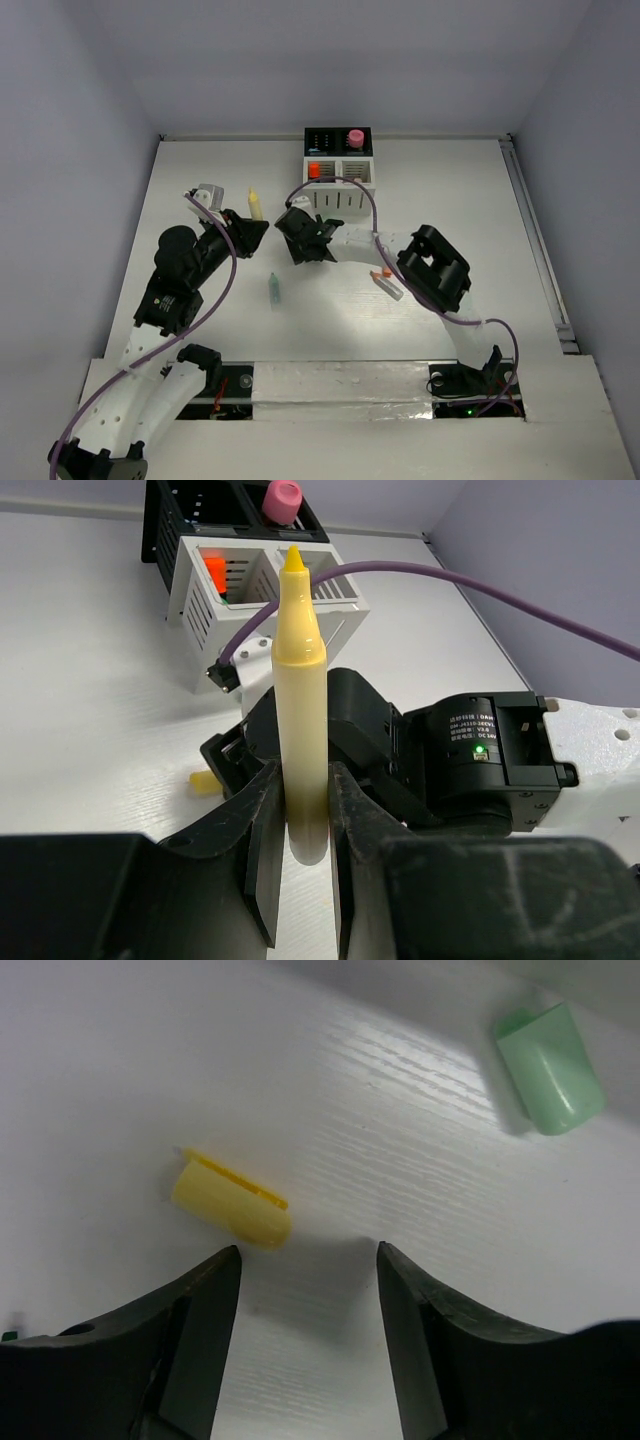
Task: Sort the stationery into containers
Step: Close the pen cap on the pen.
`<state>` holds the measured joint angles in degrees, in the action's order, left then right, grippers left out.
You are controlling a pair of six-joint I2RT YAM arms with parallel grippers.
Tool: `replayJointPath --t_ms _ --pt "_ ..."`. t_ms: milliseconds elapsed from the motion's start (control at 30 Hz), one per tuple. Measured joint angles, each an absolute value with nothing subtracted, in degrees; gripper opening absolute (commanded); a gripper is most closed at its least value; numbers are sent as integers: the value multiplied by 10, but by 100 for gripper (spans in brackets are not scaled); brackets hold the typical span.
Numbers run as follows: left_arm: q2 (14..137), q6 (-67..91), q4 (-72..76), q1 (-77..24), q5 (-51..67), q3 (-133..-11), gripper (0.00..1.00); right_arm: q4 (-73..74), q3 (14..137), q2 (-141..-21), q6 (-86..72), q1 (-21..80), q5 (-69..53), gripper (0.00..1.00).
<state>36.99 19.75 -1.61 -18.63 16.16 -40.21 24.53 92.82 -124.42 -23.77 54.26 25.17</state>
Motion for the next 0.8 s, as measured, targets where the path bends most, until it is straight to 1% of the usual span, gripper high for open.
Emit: replayJointPath --t_ms 33,133,267,367,467,500,533,567,667,800 --pt "370 197 -16 -186 162 -402 0 245 928 -1244 -236 541 254 57" --pt "370 197 -16 -186 163 -402 0 245 927 -1244 -233 532 260 52" --pt "370 197 -16 -186 164 -402 0 244 927 -1244 -232 519 265 51" --pt "370 197 -16 -186 164 -402 0 244 927 -1244 -229 510 261 52" --pt "370 197 -16 -186 164 -402 0 232 917 -1234 -229 510 230 61" --pt "370 197 -16 -186 164 -402 0 223 892 -1225 -232 510 204 68" --pt "370 197 -16 -186 164 -402 0 223 883 -1205 -231 511 197 68" --pt "370 197 -16 -186 164 -402 0 218 866 -1186 -237 511 178 73" --pt "370 197 -16 -186 164 -402 0 191 831 -1135 -258 511 115 75" --pt "369 197 -16 -186 163 -402 0 135 828 -1126 -296 511 45 75"
